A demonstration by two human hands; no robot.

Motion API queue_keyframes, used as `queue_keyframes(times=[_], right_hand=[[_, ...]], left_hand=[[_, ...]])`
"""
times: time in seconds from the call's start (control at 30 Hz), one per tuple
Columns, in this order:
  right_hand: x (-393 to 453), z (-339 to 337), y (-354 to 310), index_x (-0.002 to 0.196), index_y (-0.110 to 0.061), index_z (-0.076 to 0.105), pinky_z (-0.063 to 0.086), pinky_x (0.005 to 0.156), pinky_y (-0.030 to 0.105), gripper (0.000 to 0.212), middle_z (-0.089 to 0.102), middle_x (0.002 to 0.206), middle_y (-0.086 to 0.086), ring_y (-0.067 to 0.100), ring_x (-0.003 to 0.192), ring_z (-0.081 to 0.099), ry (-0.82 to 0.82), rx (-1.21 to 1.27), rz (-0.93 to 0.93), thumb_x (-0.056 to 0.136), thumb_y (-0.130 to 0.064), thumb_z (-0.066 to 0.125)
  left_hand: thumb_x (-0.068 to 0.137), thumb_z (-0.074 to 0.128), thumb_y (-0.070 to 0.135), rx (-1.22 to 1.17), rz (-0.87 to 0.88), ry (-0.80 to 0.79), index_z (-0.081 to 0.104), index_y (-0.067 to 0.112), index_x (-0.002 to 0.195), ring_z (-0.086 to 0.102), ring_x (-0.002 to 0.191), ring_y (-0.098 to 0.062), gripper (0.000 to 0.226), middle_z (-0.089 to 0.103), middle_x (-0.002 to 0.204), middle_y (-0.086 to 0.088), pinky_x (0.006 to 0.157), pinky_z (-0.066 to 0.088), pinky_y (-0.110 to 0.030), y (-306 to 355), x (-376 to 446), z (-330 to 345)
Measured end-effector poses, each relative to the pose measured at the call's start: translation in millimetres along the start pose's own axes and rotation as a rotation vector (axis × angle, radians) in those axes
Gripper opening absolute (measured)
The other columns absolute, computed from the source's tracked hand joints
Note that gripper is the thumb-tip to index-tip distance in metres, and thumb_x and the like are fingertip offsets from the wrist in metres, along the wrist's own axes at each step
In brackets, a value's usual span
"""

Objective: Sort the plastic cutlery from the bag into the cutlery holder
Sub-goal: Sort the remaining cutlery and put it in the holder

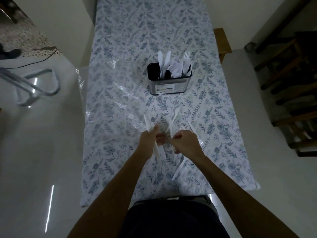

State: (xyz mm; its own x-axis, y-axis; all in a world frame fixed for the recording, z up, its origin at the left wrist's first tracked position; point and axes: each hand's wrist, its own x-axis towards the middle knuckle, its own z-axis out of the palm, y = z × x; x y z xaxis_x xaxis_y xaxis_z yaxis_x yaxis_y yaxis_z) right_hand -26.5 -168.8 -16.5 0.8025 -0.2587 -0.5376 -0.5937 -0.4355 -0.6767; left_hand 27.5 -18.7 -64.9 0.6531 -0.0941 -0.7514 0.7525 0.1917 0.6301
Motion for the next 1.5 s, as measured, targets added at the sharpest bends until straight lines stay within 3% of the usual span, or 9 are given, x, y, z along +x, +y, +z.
queue_keyframes(times=[0.13,0.27,0.5,0.7,0.83,0.97,1.17,1.37,1.5], right_hand=[[-14.4,4.6,-7.2,0.096,-0.015,0.079,0.064,0.064,0.032,0.017,0.077,0.086,0.0,0.014,0.067,0.074,-0.149,-0.041,-0.175,0.085,-0.028,0.078],[8.2,23.8,3.6,0.083,-0.005,0.067,0.061,0.063,0.04,0.031,0.07,0.073,0.01,0.028,0.064,0.069,-0.02,-0.066,-0.175,0.094,-0.034,0.067],[5.8,77.5,20.4,0.138,-0.005,0.049,0.052,0.087,0.036,0.048,0.062,0.123,0.015,0.033,0.111,0.065,-0.059,-0.558,-0.146,0.096,-0.028,0.057],[-6.7,23.6,5.3,0.113,-0.005,0.062,0.046,0.072,0.035,0.029,0.061,0.105,0.017,0.036,0.094,0.064,0.074,-0.587,-0.257,0.096,-0.026,0.053],[-17.0,-31.9,-15.1,0.078,-0.014,0.072,0.038,0.061,0.023,0.016,0.064,0.071,-0.004,0.013,0.062,0.058,0.052,-0.392,-0.485,0.085,-0.02,0.059],[-23.2,-60.9,-47.1,0.099,-0.02,0.069,0.059,0.068,0.024,0.017,0.076,0.082,-0.003,0.01,0.072,0.072,0.094,0.199,-0.331,0.088,-0.029,0.078],[-23.9,-18.1,-37.6,0.121,-0.02,0.064,0.055,0.096,0.04,0.055,0.074,0.111,-0.007,0.013,0.103,0.07,0.2,0.699,0.047,0.1,-0.064,0.041],[-25.7,11.2,-48.2,0.109,-0.007,0.067,0.057,0.079,0.036,0.057,0.077,0.087,0.01,0.026,0.082,0.073,0.007,1.466,0.483,0.101,-0.059,0.046],[-28.0,2.2,-60.1,0.105,-0.014,0.072,0.058,0.088,0.042,0.061,0.075,0.094,0.009,0.017,0.088,0.071,-0.016,0.834,0.207,0.098,-0.067,0.043]], left_hand=[[0.088,0.08,0.037,0.018,0.029,-0.071,0.064,0.004,0.081,0.064,0.059,-0.027,0.037,0.067,0.067,-0.011,0.068,0.057,-0.04,-1.1,-0.2,9.3],[0.098,0.069,0.026,0.184,0.237,0.177,0.063,0.005,0.096,0.054,0.045,-0.012,0.021,0.056,0.057,0.0,0.053,0.061,-0.036,20.5,-6.1,-19.6],[0.102,0.061,0.036,0.25,0.276,0.23,0.062,0.009,0.096,0.044,0.044,-0.009,0.027,0.048,0.062,0.0,0.04,0.041,-0.024,35.0,-21.3,-59.2],[0.105,0.057,0.033,0.697,0.565,0.042,0.069,0.001,0.1,0.07,0.056,-0.013,0.035,0.074,0.072,-0.002,0.057,0.06,-0.03,31.9,-31.4,-21.7],[0.108,0.051,0.024,0.932,0.698,-0.173,0.06,0.015,0.098,0.062,0.054,0.005,0.016,0.065,0.074,0.013,0.051,0.044,-0.007,43.8,-50.0,26.7],[0.104,0.048,0.051,0.33,0.402,-0.204,0.069,0.011,0.086,0.06,0.048,-0.017,0.049,0.061,0.057,-0.001,0.05,0.055,-0.029,45.5,-53.6,51.7],[0.08,0.068,0.064,-0.65,0.11,-0.091,0.059,0.02,0.085,0.043,0.043,-0.003,0.045,0.045,0.06,0.008,0.039,0.043,-0.018,75.1,-39.6,45.4],[0.094,0.073,0.03,-0.507,0.162,0.096,0.057,0.02,0.075,0.044,0.04,-0.008,0.027,0.045,0.052,0.004,0.043,0.046,-0.024,40.0,-57.2,68.5],[0.098,0.064,0.045,-0.134,0.257,0.107,0.062,0.011,0.093,0.064,0.055,-0.016,0.035,0.064,0.065,-0.004,0.052,0.051,-0.027,16.2,-62.9,65.7]])
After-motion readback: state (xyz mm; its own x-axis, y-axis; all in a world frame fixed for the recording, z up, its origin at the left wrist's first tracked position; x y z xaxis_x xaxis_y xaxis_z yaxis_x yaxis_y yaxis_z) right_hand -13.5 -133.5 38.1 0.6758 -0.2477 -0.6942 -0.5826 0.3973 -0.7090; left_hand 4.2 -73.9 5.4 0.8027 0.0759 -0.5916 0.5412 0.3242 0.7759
